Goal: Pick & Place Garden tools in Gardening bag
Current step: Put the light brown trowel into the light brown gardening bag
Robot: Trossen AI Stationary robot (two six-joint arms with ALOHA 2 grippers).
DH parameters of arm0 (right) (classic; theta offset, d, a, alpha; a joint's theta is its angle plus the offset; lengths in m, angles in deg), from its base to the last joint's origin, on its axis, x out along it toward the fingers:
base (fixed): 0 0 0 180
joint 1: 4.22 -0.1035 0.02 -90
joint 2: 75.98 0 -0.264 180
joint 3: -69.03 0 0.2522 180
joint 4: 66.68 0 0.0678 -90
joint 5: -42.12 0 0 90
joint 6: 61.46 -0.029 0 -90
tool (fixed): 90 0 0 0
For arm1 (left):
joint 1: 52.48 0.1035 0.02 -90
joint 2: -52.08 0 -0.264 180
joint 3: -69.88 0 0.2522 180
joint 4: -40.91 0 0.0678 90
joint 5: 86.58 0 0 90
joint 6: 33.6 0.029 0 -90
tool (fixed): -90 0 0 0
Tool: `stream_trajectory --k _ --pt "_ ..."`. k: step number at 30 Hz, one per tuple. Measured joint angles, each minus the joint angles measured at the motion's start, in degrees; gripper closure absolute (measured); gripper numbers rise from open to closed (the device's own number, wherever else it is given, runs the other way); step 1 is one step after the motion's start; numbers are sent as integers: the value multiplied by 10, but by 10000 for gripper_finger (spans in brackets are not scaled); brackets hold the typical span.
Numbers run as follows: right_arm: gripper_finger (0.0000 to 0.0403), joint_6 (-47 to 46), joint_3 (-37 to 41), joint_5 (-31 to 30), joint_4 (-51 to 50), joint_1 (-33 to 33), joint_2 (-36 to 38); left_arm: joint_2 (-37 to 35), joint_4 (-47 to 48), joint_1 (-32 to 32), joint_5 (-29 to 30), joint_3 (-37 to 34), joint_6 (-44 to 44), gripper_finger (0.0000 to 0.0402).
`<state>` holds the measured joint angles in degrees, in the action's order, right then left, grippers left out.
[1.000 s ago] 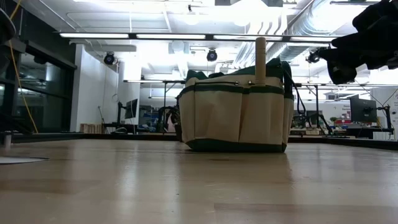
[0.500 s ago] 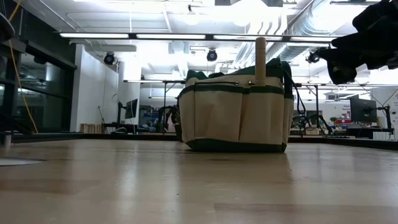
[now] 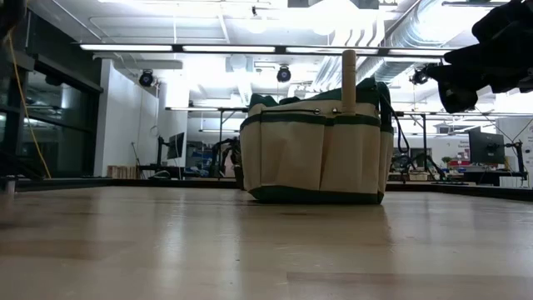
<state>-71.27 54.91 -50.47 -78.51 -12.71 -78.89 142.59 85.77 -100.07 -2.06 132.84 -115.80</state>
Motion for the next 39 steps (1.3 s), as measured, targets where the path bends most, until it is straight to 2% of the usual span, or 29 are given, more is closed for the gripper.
stream_trajectory --k 7,11,17,26,30,35,39 --pt "258 0 0 0 0 0 0 -20 -33 32 -13 53 14 348" --pt "258 0 0 -1 0 0 0 -23 -72 85 -33 79 10 348" --pt "258 0 0 -2 0 0 0 -23 -190 170 -61 101 7 348" --pt "258 0 0 -2 0 0 0 -23 -377 250 -14 110 -5 348" --pt "258 0 0 -2 0 0 0 -23 -427 267 27 110 -1 348" --pt "258 -2 0 -2 0 0 0 -23 -470 290 48 110 19 348" --pt "258 -114 0 32 14 0 0 -23 -491 304 51 110 25 348"
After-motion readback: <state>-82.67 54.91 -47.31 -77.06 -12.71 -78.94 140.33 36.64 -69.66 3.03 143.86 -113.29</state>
